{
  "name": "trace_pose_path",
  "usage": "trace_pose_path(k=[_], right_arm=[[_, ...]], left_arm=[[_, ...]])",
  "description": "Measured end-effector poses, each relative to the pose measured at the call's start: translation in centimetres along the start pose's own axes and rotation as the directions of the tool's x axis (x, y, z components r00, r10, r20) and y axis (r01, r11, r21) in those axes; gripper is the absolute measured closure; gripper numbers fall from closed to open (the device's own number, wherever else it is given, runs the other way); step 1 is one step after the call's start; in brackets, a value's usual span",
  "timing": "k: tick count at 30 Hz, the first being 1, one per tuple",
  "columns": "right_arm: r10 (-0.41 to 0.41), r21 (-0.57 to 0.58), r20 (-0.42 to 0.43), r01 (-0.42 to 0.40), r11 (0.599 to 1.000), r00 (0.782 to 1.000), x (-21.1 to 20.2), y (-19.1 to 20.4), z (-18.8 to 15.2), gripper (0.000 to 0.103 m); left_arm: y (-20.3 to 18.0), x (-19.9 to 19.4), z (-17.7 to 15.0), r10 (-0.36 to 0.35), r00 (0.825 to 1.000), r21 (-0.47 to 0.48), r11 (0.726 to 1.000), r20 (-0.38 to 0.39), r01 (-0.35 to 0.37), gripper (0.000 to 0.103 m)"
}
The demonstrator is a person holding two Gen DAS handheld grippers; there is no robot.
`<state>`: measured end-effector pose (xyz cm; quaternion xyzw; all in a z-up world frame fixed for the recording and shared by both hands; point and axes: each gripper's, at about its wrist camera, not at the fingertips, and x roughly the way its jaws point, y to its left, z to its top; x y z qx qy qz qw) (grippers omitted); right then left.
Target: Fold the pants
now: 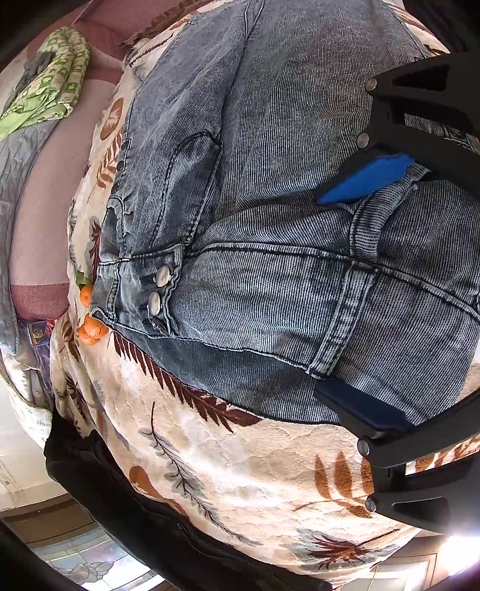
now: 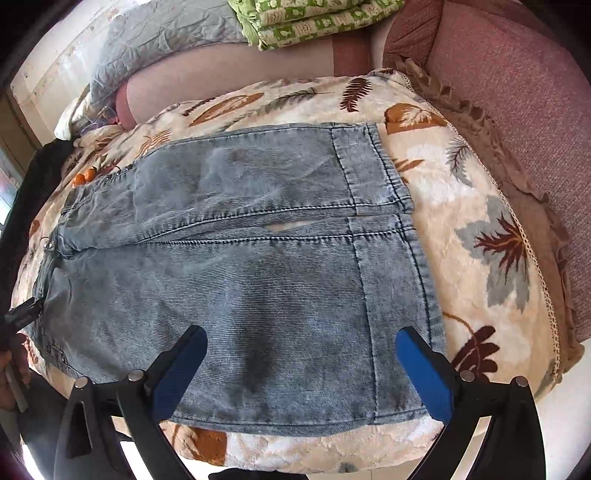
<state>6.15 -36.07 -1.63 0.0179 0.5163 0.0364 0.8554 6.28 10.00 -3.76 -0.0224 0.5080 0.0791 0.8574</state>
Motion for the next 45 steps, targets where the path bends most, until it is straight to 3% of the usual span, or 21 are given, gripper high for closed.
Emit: trace_pose_path(k=[2, 3, 4, 6, 8, 12, 16, 20, 27, 29, 31, 33, 36, 39, 44, 45], right_arm=[[-0.033, -0.025, -0.121, 0.030, 0.999, 0.992, 2.9, -0.7, -0.8, 0.000], [-0.061, -0.051, -0.133, 0.055, 0.997, 0.989, 3.7, -0.5, -1.5, 0.000], [-0.073, -0.065, -0.091, 0.067, 0.996, 0.993, 3.0, -0.2, -1.4, 0.000], [-0.036, -0.046, -0.122, 0.030, 0.998, 0.992, 2.4, -0.1, -0.6, 0.000], [0.026, 0.001, -0.081, -0.026, 1.000, 0.996, 1.0, -0.9, 1.1, 0.000], [0.061, 0.073, 0.062, -0.065, 0.995, 0.996, -1.7, -3.7, 6.8, 0.000], [0.081, 0.169, 0.140, -0.104, 0.980, 0.987, -1.0, -7.8, 13.7, 0.000], [0.044, 0.243, 0.090, -0.064, 0.968, 0.995, 3.3, -11.2, 18.9, 0.000], [0.029, 0.253, 0.032, -0.036, 0.967, 0.999, 8.0, -13.6, 21.2, 0.003], [0.038, 0.243, 0.032, -0.045, 0.969, 0.999, 8.8, -13.7, 21.2, 0.003], [0.042, 0.237, 0.033, -0.048, 0.970, 0.999, 9.4, -13.8, 21.4, 0.003], [0.041, 0.233, 0.031, -0.047, 0.971, 0.999, 9.7, -13.8, 21.1, 0.003], [0.026, 0.232, 0.013, -0.028, 0.972, 1.000, 10.5, -14.0, 21.4, 0.003], [0.014, 0.239, 0.015, -0.017, 0.971, 1.000, 10.8, -14.2, 21.9, 0.003], [-0.010, 0.229, -0.037, 0.018, 0.973, 0.999, 12.5, -14.0, 22.8, 0.011], [0.005, 0.226, -0.054, 0.008, 0.974, 0.999, 13.2, -13.9, 22.9, 0.021]], left_arm=[[0.0, 0.0, 0.0, -0.002, 1.000, 0.000, 1.000, -0.001, 0.002, 0.009], [0.2, -0.1, 0.0, -0.003, 1.000, 0.001, 1.000, -0.002, 0.003, 0.009], [0.3, -0.3, 0.1, -0.012, 1.000, 0.004, 1.000, -0.004, 0.012, 0.009], [0.6, -1.2, 0.5, -0.038, 0.999, 0.000, 0.999, 0.013, 0.038, 0.009], [0.8, -2.3, 2.0, -0.063, 0.997, 0.008, 0.998, 0.051, 0.062, 0.009], [1.4, -3.2, 7.9, -0.090, 0.989, -0.014, 0.996, 0.120, 0.092, 0.009], [2.1, -0.1, 14.6, -0.155, 0.983, -0.076, 0.984, 0.100, 0.163, 0.009], [2.4, 4.0, 19.2, -0.166, 0.984, -0.130, 0.976, 0.064, 0.174, 0.009], [2.7, 7.8, 22.8, -0.102, 0.993, -0.153, 0.982, 0.053, 0.109, 0.012], [2.8, 8.4, 23.1, -0.094, 0.994, -0.159, 0.982, 0.051, 0.101, 0.019], [2.8, 9.5, 23.3, -0.106, 0.994, -0.156, 0.982, 0.021, 0.108, 0.042], [2.6, 10.7, 23.4, -0.122, 0.992, -0.160, 0.980, -0.021, 0.117, 0.053], [2.4, 11.7, 23.4, -0.123, 0.992, -0.169, 0.979, -0.035, 0.116, 0.060], [2.0, 12.5, 23.4, -0.076, 0.996, -0.142, 0.988, -0.054, 0.068, 0.099], [2.0, 13.0, 23.6, -0.052, 0.997, -0.140, 0.989, -0.054, 0.044, 0.100], [1.9, 13.0, 23.6, -0.045, 0.998, -0.135, 0.990, -0.054, 0.038, 0.100]])
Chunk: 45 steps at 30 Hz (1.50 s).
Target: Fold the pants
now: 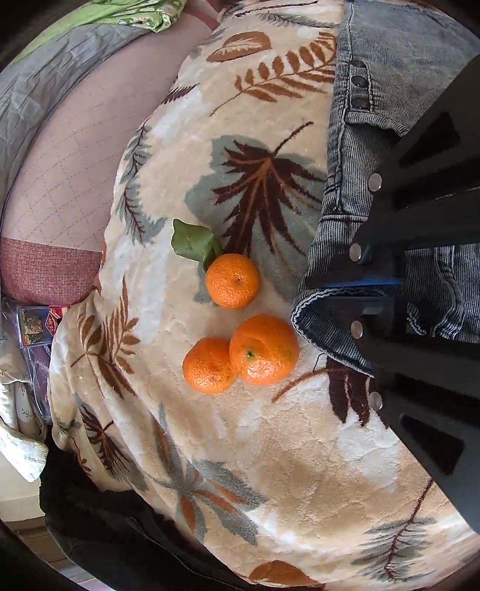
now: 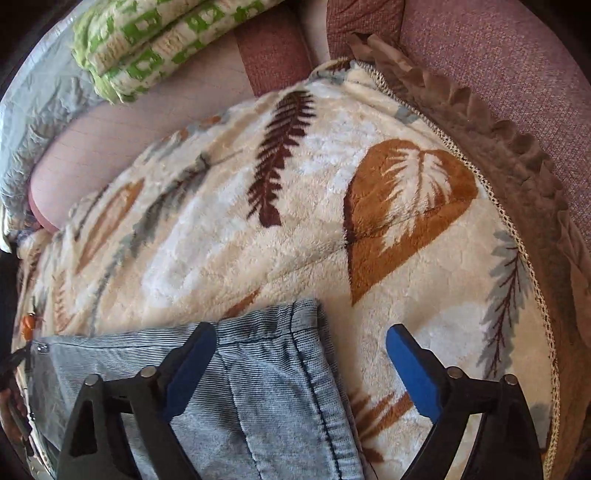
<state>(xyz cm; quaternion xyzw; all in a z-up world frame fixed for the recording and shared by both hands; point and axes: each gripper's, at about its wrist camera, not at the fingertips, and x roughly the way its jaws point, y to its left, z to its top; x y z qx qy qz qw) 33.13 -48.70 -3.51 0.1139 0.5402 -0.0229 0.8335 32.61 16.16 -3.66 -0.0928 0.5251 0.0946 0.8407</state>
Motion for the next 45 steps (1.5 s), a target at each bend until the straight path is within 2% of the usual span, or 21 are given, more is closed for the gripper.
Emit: trace_pose_path(k=[1, 2, 3, 4, 6, 11, 15, 19, 22, 25, 27, 29, 30, 32, 33, 35, 36, 37, 39, 42, 45], right_arm=[[0.003, -0.005, -0.011, -0.003, 1.000, 1.000, 0.4, 0.2, 0.1, 0.035], [-0.007, -0.021, 0.001, 0.007, 1.000, 1.000, 0.4, 0.5, 0.2, 0.040], [-0.016, -0.030, 0.010, 0.017, 0.999, 1.000, 0.3, 0.8, 0.3, 0.065], [-0.023, -0.031, 0.018, 0.024, 0.999, 1.000, 0.0, 1.0, 0.4, 0.079], [-0.036, -0.050, 0.045, 0.038, 0.998, 0.998, -1.2, 1.4, 0.3, 0.090], [0.027, -0.031, 0.162, -0.022, 0.999, 0.986, -7.2, 1.2, -0.9, 0.090], [0.079, -0.038, 0.246, -0.072, 0.997, 0.966, -13.4, 1.1, -2.8, 0.090], [0.140, -0.057, 0.327, -0.128, 0.990, 0.935, -19.8, 0.3, -6.7, 0.090], [0.166, -0.085, 0.346, -0.145, 0.986, 0.924, -22.6, -1.0, -11.4, 0.090], [0.197, -0.093, 0.306, -0.176, 0.980, 0.931, -22.4, -3.1, -17.7, 0.090], [0.190, -0.111, 0.198, -0.170, 0.979, 0.962, -19.6, -4.2, -22.3, 0.086], [0.198, -0.097, -0.012, -0.198, 0.975, 0.980, -15.5, -5.4, -26.4, 0.073], [0.173, -0.105, -0.064, -0.179, 0.978, 0.983, -14.4, -5.7, -28.3, 0.061], [0.162, -0.098, -0.047, -0.166, 0.981, 0.986, -14.8, -6.6, -30.5, 0.059], [0.183, -0.062, -0.020, -0.184, 0.981, 0.983, -15.6, -7.3, -30.6, 0.058], [0.179, -0.003, 0.069, -0.179, 0.984, 0.981, -17.9, -8.4, -29.7, 0.045], [0.171, 0.020, 0.114, -0.174, 0.984, 0.979, -18.9, -8.6, -29.0, 0.035], [0.178, 0.046, 0.144, -0.187, 0.981, 0.973, -19.6, -8.7, -28.0, 0.028], [0.225, 0.099, 0.160, -0.243, 0.965, 0.961, -19.8, -8.8, -26.2, 0.025], [0.242, 0.127, 0.135, -0.259, 0.958, 0.961, -17.8, -7.6, -23.0, 0.025], [0.208, 0.154, 0.109, -0.223, 0.963, 0.972, -15.1, -6.7, -20.4, 0.025]], left_arm=[[-0.1, 0.0, 0.0, 0.006, 1.000, 0.004, 1.000, 0.000, -0.006, 0.100], [-0.2, 0.0, 0.1, 0.010, 1.000, 0.008, 1.000, -0.001, -0.010, 0.100], [-0.2, -0.1, 0.1, 0.013, 1.000, 0.010, 1.000, 0.000, -0.013, 0.100], [-0.1, -0.3, 0.2, 0.012, 1.000, 0.003, 1.000, 0.005, -0.012, 0.100], [0.0, -1.5, 0.2, 0.004, 0.999, -0.009, 1.000, 0.034, -0.004, 0.100], [0.3, -8.4, -0.8, -0.053, 0.985, 0.012, 0.999, 0.165, 0.052, 0.100], [1.4, -16.3, -3.4, -0.119, 0.954, 0.037, 0.993, 0.276, 0.113, 0.100], [3.4, -23.6, -8.5, -0.188, 0.916, 0.078, 0.982, 0.355, 0.171, 0.100], [5.5, -26.2, -13.6, -0.253, 0.905, 0.123, 0.967, 0.343, 0.223, 0.100], [7.7, -25.2, -19.1, -0.283, 0.926, 0.167, 0.955, 0.250, 0.247, 0.096], [9.4, -22.4, -22.2, -0.254, 0.959, 0.178, 0.957, 0.123, 0.231, 0.095], [10.7, -19.7, -24.3, -0.181, 0.983, 0.191, 0.965, -0.018, 0.181, 0.093], [11.3, -19.2, -25.0, -0.120, 0.992, 0.202, 0.971, -0.035, 0.125, 0.093], [12.2, -19.9, -25.1, -0.006, 1.000, 0.222, 0.975, 0.016, 0.003, 0.093], [12.4, -20.8, -24.6, 0.009, 0.999, 0.214, 0.977, 0.051, -0.020, 0.092], [12.3, -22.9, -23.4, -0.007, 0.993, 0.183, 0.983, 0.119, -0.015, 0.087], [11.8, -23.7, -22.8, -0.030, 0.988, 0.178, 0.984, 0.151, 0.002, 0.077], [10.9, -24.5, -22.4, -0.055, 0.982, 0.184, 0.983, 0.183, 0.021, 0.062], [8.5, -25.0, -22.1, -0.095, 0.970, 0.216, 0.975, 0.225, 0.046, 0.039], [4.4, -23.2, -22.4, -0.155, 0.968, 0.292, 0.952, 0.197, 0.093, 0.038], [1.3, -19.8, -23.6, -0.128, 0.982, 0.343, 0.936, 0.141, 0.073, 0.038]])
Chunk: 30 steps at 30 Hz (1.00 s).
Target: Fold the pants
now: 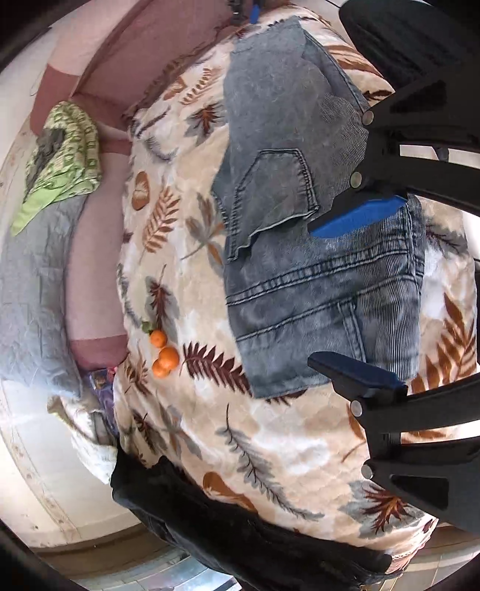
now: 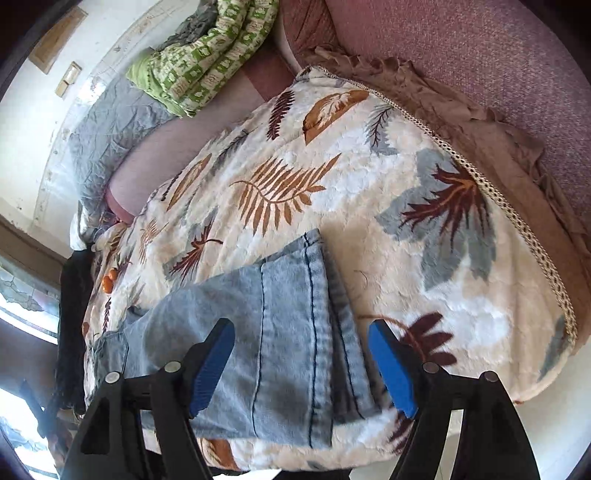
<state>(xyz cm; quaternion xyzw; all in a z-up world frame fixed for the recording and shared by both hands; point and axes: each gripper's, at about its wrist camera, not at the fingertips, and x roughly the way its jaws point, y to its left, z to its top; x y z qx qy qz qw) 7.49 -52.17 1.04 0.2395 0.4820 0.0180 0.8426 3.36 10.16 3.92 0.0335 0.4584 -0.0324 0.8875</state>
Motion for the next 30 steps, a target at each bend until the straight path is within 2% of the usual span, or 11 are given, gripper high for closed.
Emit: trace_pose_path(k=[3, 4, 7, 11, 15, 17, 19, 20, 22, 25, 30], right_arm=[[-0.038, 0.004, -0.061, 0.038, 0.999, 0.997, 3.5, 0.3, 1.7, 0.031], [-0.048, -0.023, -0.079, 0.046, 0.999, 0.996, 4.3, 0.7, 1.9, 0.050], [-0.173, -0.188, -0.077, 0.157, 0.970, 0.982, 5.5, 3.2, 2.3, 0.086], [-0.295, -0.314, 0.053, 0.296, 0.902, 0.954, 4.8, 5.7, 3.4, 0.087], [-0.406, -0.359, 0.019, 0.385, 0.850, 0.914, 8.0, 4.7, 3.2, 0.081], [-0.369, -0.299, 0.071, 0.372, 0.879, 0.927, 6.2, 4.3, 2.6, 0.076], [-0.280, -0.216, 0.101, 0.295, 0.931, 0.955, 3.2, 3.8, 1.6, 0.041], [-0.250, -0.177, 0.137, 0.272, 0.946, 0.959, 1.3, 3.6, 0.8, 0.036], [-0.168, -0.096, 0.169, 0.186, 0.978, 0.971, -2.1, 2.7, -1.1, 0.033], [-0.016, 0.068, 0.115, 0.008, 0.998, 0.993, -4.7, -0.1, -4.6, 0.033], [0.186, 0.270, 0.038, -0.190, 0.944, 0.982, -3.0, -2.9, -8.7, 0.033]], left_arm=[[-1.2, 3.3, -1.6, 0.040, 0.996, 0.032, 0.999, -0.083, -0.038, 0.038], [-1.1, 4.2, -2.2, 0.042, 0.994, 0.028, 0.999, -0.102, -0.039, 0.038], [0.1, 4.6, -2.8, -0.016, 0.996, -0.036, 0.999, -0.091, 0.013, 0.036], [0.6, 4.8, -2.9, -0.043, 0.995, -0.068, 0.997, -0.093, 0.037, 0.034], [0.3, 4.9, -3.0, -0.021, 0.996, -0.055, 0.998, -0.086, 0.016, 0.033], [0.4, 4.8, -3.2, -0.022, 0.996, -0.061, 0.998, -0.083, 0.017, 0.032], [0.6, 4.8, -3.2, -0.028, 0.996, -0.068, 0.997, -0.080, 0.023, 0.031], [0.7, 4.8, -3.2, -0.030, 0.997, -0.070, 0.997, -0.078, 0.024, 0.031], [0.6, 4.8, -3.2, -0.026, 0.997, -0.073, 0.997, -0.075, 0.021, 0.030], [0.5, 4.8, -3.2, -0.017, 0.997, -0.073, 0.997, -0.073, 0.011, 0.030], [0.6, 4.8, -3.2, -0.025, 0.997, -0.088, 0.996, -0.074, 0.019, 0.030]])
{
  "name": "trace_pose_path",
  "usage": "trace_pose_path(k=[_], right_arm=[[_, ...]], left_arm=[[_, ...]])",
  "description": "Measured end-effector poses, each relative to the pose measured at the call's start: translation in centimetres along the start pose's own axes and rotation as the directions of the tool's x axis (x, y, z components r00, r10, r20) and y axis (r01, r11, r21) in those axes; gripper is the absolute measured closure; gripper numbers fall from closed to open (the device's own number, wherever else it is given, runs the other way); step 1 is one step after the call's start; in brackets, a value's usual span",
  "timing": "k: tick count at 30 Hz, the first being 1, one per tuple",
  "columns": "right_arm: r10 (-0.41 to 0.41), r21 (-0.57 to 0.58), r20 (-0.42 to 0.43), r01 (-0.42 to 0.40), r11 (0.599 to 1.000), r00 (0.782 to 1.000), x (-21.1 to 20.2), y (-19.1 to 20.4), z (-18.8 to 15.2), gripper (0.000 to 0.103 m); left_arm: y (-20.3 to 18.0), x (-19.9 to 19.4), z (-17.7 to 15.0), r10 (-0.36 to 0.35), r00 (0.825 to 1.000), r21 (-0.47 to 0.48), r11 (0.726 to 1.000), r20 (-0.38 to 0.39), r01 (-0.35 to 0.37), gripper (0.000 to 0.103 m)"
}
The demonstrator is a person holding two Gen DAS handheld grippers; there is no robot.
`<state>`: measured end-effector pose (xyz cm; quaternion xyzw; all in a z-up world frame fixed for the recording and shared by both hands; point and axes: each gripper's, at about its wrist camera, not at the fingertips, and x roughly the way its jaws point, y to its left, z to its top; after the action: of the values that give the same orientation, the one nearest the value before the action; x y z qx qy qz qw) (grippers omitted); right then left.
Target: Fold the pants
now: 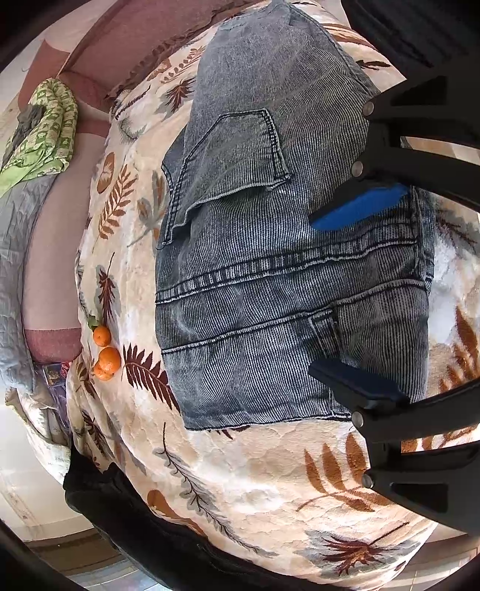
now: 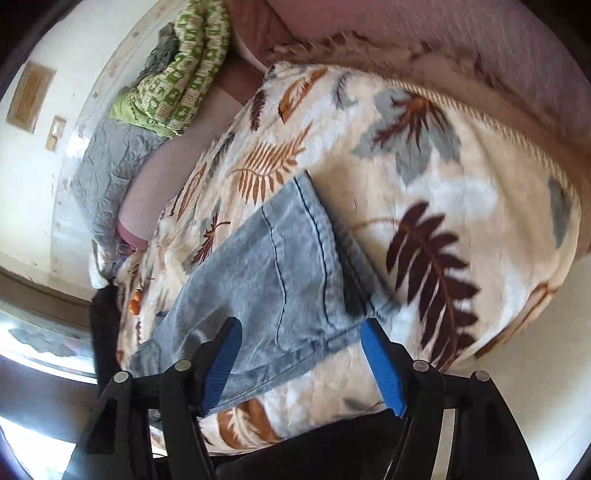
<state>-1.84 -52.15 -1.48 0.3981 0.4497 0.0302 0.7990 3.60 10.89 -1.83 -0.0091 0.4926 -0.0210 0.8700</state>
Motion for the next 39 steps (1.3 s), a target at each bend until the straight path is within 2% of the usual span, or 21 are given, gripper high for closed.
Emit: trace_pose_path(k=[4, 6, 9, 12, 16, 17, 19, 20, 21, 23, 25, 27, 28, 29, 30, 31, 32, 35, 36, 37, 39], right_arm=[[0.097, 0.075, -0.011, -0.096, 0.993, 0.995, 1.7, -0.1, -0.3, 0.034], [0.118, 0.097, -0.007, -0.117, 0.988, 0.993, 2.8, 0.1, -0.1, 0.034], [0.097, 0.157, -0.030, -0.092, 0.983, 0.995, 4.4, -0.5, -0.1, 0.034], [0.135, 0.255, -0.002, -0.130, 0.958, 0.991, 4.8, -1.8, -0.3, 0.034], [0.121, 0.250, 0.001, -0.118, 0.961, 0.993, 4.8, -1.8, 0.0, 0.036], [0.102, 0.236, 0.003, -0.100, 0.966, 0.995, 4.8, -1.6, 0.2, 0.040], [0.023, 0.183, -0.003, -0.022, 0.983, 1.000, 4.7, -1.3, 0.6, 0.079], [-0.012, 0.143, -0.011, 0.013, 0.990, 1.000, 4.8, -1.0, 0.7, 0.088], [-0.048, 0.090, -0.014, 0.049, 0.995, 0.999, 4.7, -0.3, 0.7, 0.091], [-0.124, -0.024, 0.014, 0.125, 0.992, 0.992, 3.7, 1.3, 0.6, 0.091], [-0.182, -0.119, 0.087, 0.192, 0.974, 0.979, 1.9, 3.0, 0.8, 0.091], [-0.226, -0.186, 0.157, 0.254, 0.949, 0.961, 0.1, 4.2, 1.1, 0.091], [-0.244, -0.204, 0.164, 0.275, 0.940, 0.956, 0.0, 4.3, 1.3, 0.091], [-0.280, -0.226, 0.125, 0.302, 0.926, 0.952, 1.0, 3.9, 1.5, 0.091], [-0.346, -0.263, 0.053, 0.347, 0.900, 0.937, 2.9, 3.0, 1.5, 0.091], [-0.371, -0.265, 0.005, 0.359, 0.895, 0.929, 4.4, 1.5, 1.2, 0.089], [-0.332, -0.266, 0.039, 0.330, 0.906, 0.942, 4.4, 0.9, 1.0, 0.089], [-0.284, -0.230, 0.044, 0.287, 0.930, 0.958, 2.8, 1.1, 0.7, 0.080], [-0.295, -0.226, 0.047, 0.298, 0.927, 0.954, 2.1, 1.2, 0.6, 0.068], [-0.310, -0.235, 0.070, 0.318, 0.919, 0.948, 1.2, 1.5, 0.4, 0.060], [-0.295, -0.259, 0.114, 0.315, 0.913, 0.949, -0.8, 2.7, 0.2, 0.060]], left_arm=[[0.0, 0.0, -0.1, -0.001, 1.000, -0.004, 1.000, 0.001, 0.001, 0.030], [0.1, -0.1, -0.1, 0.000, 1.000, -0.004, 1.000, 0.005, 0.000, 0.030], [0.0, -0.1, -0.2, 0.008, 1.000, 0.004, 1.000, 0.008, -0.008, 0.029], [0.1, -0.2, -0.3, 0.004, 1.000, 0.004, 1.000, 0.008, -0.004, 0.029], [0.0, -0.1, -0.3, 0.008, 1.000, 0.004, 1.000, 0.009, -0.008, 0.028], [-0.1, -0.1, -0.2, 0.011, 1.000, 0.004, 1.000, 0.010, -0.011, 0.028], [-0.2, -0.1, -0.2, 0.017, 1.000, 0.006, 1.000, 0.012, -0.017, 0.028], [-0.2, -0.1, -0.2, 0.018, 1.000, 0.007, 1.000, 0.012, -0.018, 0.028], [-0.2, -0.2, -0.2, 0.018, 1.000, 0.006, 1.000, 0.013, -0.018, 0.027], [-0.1, -0.2, -0.2, 0.014, 1.000, 0.006, 1.000, 0.012, -0.014, 0.027], [0.0, -0.2, -0.2, 0.012, 1.000, 0.007, 1.000, 0.011, -0.012, 0.027], [0.0, -0.2, -0.2, 0.011, 1.000, 0.009, 1.000, 0.010, -0.011, 0.026], [0.0, -0.2, -0.2, 0.014, 1.000, 0.010, 1.000, 0.010, -0.014, 0.025], [0.0, -0.2, -0.1, 0.018, 1.000, 0.010, 1.000, 0.009, -0.018, 0.025], [0.0, -0.1, -0.1, 0.019, 1.000, 0.006, 1.000, 0.007, -0.019, 0.024], [0.0, -0.1, 0.0, 0.019, 1.000, 0.001, 1.000, 0.005, -0.019, 0.023], [0.1, -0.1, 0.0, 0.018, 1.000, -0.003, 1.000, 0.003, -0.018, 0.023], [0.1, -0.2, -0.1, 0.020, 1.000, 0.002, 1.000, 0.004, -0.020, 0.023], [0.2, -0.4, -0.1, 0.021, 1.000, 0.001, 1.000, 0.006, -0.021, 0.023], [0.2, -0.7, -0.1, 0.024, 1.000, -0.002, 1.000, 0.008, -0.024, 0.023], [0.2, -1.9, 0.0, 0.026, 0.999, -0.004, 1.000, 0.038, -0.026, 0.023]])
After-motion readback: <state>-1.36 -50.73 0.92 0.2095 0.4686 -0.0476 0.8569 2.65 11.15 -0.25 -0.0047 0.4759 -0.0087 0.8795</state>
